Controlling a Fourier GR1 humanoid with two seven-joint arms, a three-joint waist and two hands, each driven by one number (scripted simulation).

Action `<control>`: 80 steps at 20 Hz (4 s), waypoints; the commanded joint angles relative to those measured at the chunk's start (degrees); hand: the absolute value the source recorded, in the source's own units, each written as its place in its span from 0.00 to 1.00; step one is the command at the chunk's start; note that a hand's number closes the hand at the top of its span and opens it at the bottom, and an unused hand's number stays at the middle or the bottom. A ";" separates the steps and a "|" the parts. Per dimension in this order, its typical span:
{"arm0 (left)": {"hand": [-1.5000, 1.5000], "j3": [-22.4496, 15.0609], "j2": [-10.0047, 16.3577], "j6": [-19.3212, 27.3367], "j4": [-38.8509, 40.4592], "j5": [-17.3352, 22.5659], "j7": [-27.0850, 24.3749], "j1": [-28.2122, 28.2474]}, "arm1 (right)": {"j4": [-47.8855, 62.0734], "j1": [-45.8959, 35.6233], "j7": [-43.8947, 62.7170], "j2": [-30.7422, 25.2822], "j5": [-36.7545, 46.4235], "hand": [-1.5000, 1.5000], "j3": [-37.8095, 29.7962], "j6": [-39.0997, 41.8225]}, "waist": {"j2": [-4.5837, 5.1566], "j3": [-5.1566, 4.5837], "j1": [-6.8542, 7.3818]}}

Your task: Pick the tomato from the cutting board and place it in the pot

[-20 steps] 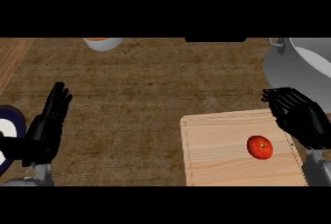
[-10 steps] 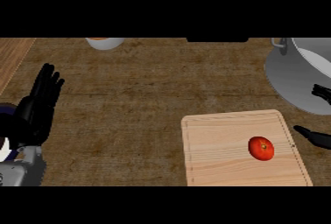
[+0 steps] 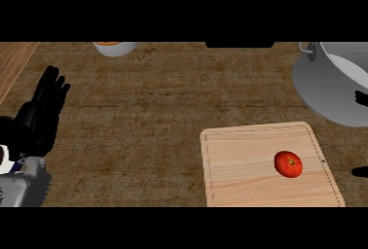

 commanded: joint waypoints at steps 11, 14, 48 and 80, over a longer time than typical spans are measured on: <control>0.50 -0.41 -2.79 0.70 1.97 -2.06 -1.63 -0.07 | -20.42 1.05 27.68 -3.51 15.66 0.00 15.27 6.72 | -0.03 0.02 -0.30; 0.50 0.34 -2.61 -0.66 -0.24 -1.58 -0.91 0.85 | -22.24 -1.47 35.36 1.78 15.70 0.00 16.07 8.75 | 0.03 0.04 0.07; 0.50 8.02 -4.64 -7.01 1.48 -4.40 1.85 -2.74 | -6.27 -0.23 25.80 20.06 46.15 0.00 10.68 6.44 | 0.09 0.07 0.14; 0.50 9.56 -5.11 -7.52 -1.66 -5.27 1.09 2.74 | -15.07 24.98 -39.73 -11.38 20.67 1.00 -1.37 -7.55 | -0.29 0.03 -2.10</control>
